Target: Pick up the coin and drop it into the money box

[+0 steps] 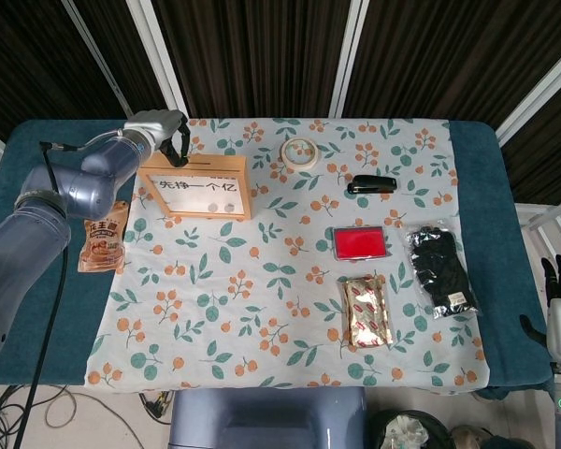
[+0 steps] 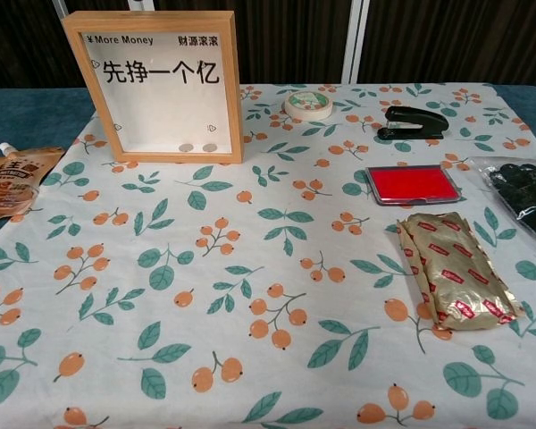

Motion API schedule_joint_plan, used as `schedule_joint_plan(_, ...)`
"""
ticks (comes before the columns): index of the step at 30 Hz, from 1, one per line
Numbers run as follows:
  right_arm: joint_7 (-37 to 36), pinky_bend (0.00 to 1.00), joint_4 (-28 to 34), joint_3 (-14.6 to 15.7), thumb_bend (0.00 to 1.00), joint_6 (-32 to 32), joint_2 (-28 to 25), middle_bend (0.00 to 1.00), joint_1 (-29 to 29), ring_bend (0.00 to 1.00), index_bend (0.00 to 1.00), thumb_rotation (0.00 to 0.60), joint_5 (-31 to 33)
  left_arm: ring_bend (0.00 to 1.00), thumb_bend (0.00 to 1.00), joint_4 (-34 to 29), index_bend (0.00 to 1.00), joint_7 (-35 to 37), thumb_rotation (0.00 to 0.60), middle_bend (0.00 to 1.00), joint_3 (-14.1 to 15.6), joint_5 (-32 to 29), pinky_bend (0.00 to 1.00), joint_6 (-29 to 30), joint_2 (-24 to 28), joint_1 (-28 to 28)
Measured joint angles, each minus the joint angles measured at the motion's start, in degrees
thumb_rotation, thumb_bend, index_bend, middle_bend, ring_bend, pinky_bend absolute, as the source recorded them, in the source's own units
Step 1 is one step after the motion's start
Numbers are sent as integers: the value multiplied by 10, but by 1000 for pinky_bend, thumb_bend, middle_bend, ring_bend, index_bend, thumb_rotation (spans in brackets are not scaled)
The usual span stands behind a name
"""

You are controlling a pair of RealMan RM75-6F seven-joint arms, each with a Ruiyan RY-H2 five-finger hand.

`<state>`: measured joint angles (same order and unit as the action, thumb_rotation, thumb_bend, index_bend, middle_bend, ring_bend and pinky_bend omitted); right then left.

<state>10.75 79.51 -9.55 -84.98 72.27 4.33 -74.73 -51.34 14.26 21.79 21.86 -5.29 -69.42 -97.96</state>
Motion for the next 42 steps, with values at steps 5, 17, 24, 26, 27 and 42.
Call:
schedule_joint_plan(5,-2,0,0,-1,302,0,-1,0,0,0,0,600,0,0,697,8,756,27,600,71,-9,30,0,-8,-2,1)
schedule_joint_plan(17,-4,0,-2,-1,302,0,0,0,0,0,0,600,1,0,687,17,747,74,600,67,-13,100,0,-4,-17,3)
schedule_joint_plan(24,-6,0,-4,-2,302,0,0,0,0,0,0,600,1,0,684,19,743,95,600,64,-15,131,0,-5,-23,2)
schedule_joint_plan(26,-7,0,-4,-2,301,0,0,0,0,0,0,600,0,0,681,20,742,101,600,63,-14,140,0,-6,-26,2)
schedule_joint_plan(27,-7,0,-5,-2,301,0,0,0,0,0,0,600,0,0,680,21,742,104,600,63,-14,144,0,-6,-27,2)
schedule_joint_plan(42,-8,0,-6,-3,302,-1,1,0,0,0,0,600,0,0,655,27,716,143,600,57,-22,194,0,-8,-34,3)
